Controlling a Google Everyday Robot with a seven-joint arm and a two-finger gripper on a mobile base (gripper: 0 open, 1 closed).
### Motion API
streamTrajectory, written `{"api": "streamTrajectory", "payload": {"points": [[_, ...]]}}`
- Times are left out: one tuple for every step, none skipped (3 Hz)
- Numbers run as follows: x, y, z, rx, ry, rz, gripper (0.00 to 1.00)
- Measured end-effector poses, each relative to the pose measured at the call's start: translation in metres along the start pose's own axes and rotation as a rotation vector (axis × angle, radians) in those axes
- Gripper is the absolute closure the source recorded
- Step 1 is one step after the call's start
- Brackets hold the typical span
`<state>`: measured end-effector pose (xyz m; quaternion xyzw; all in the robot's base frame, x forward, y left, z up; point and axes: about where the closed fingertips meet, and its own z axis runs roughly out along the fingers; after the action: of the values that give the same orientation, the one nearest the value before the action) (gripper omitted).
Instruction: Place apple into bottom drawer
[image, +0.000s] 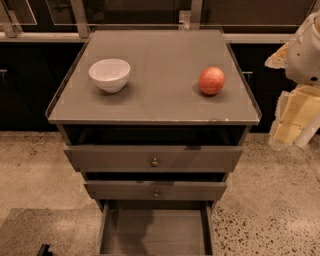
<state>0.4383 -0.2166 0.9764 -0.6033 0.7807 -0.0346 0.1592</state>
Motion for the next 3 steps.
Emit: {"api": "streamTrajectory", "payload": {"points": [[-0.004,-0.011,0.000,0.006,-0.006,-0.006,0.00],[-0.005,-0.041,0.008,-0.013,-0.052,0.005,0.00],[-0.006,-0.079,0.012,0.001,-0.096,0.018,0.00]]}}
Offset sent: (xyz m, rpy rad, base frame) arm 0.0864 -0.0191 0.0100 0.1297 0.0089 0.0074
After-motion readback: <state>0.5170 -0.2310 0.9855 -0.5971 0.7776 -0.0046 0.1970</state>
